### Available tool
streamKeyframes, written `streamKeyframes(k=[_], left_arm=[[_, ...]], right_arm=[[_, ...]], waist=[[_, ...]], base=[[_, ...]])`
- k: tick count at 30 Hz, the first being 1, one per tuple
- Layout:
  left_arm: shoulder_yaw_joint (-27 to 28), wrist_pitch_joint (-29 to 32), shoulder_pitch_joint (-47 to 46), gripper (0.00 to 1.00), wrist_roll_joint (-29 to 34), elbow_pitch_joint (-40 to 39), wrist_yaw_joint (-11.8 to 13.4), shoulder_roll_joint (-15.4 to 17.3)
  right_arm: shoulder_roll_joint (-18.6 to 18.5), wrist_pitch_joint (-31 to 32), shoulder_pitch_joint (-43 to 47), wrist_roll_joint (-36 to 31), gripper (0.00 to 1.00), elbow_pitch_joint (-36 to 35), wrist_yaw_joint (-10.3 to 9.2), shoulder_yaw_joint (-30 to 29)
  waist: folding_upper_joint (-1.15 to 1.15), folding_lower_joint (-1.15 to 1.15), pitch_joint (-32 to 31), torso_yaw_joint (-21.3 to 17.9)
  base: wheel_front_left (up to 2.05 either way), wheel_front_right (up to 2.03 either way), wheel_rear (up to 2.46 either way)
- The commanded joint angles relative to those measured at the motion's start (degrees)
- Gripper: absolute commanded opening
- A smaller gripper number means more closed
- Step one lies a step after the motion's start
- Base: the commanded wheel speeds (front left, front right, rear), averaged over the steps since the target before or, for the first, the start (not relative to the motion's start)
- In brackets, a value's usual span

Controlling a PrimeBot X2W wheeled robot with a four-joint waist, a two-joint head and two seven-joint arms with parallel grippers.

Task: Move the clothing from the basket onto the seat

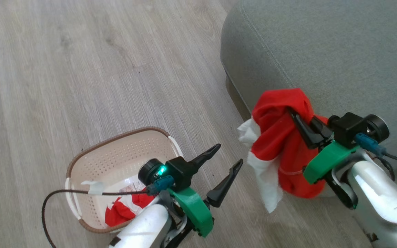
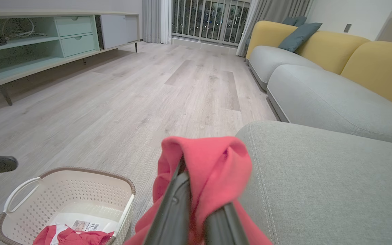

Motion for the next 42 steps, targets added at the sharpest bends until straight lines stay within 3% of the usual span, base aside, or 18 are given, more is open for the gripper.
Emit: streamKeyframes(k=[1, 9, 18, 27, 33, 42], left_arm=[[1.3, -0.7, -2.8, 1.0, 0.6, -1.7, -0.1, -0.4], [0.7, -0.7, -5.2, 1.0, 1.4, -1.6, -0.1, 0.3], [1.1, -0.7, -10.4, 1.0, 3.2, -1.8, -0.1, 2.1], [2.2, -0.7, -14.0, 1.0, 5.2, -3.0, -0.1, 3.7], [3.1, -0.7, -15.8, 1.0, 6.8, -5.0, -0.1, 5.2], [1.8, -0.7, -14.6, 1.0, 7.8, -4.8, -0.1, 7.0]], right_arm=[[-0.6, -0.4, -0.5, -0.3, 0.0, -2.1, -0.02, -0.2], [-0.5, -0.4, -4.2, -0.4, 0.0, -1.5, -0.02, -3.7], [-4.6, -0.3, -25.5, 1.4, 0.0, 7.2, -0.02, -10.2], [-13.4, 3.1, -50.7, 1.0, 0.0, 20.2, -0.02, -27.0], [-18.3, 3.0, -56.8, -3.0, 0.0, 27.9, -0.02, -38.4], [-15.1, 0.1, -55.1, -6.5, 0.0, 40.0, -0.02, -50.7]], waist=[[0.0, 0.0, 0.4, 0.0], [0.0, 0.0, 6.7, 1.8], [0.0, 0.0, 18.8, 6.9], [0.0, 0.0, 30.7, 11.3], [0.0, 0.0, 39.7, 12.1], [0.0, 0.0, 44.8, 11.3]], base=[[0.0, 0.0, 0.0], [0.0, 0.0, 0.0], [0.0, 0.0, 0.0], [0.0, 0.0, 0.0], [0.0, 0.0, 0.0], [0.0, 0.0, 0.0]])
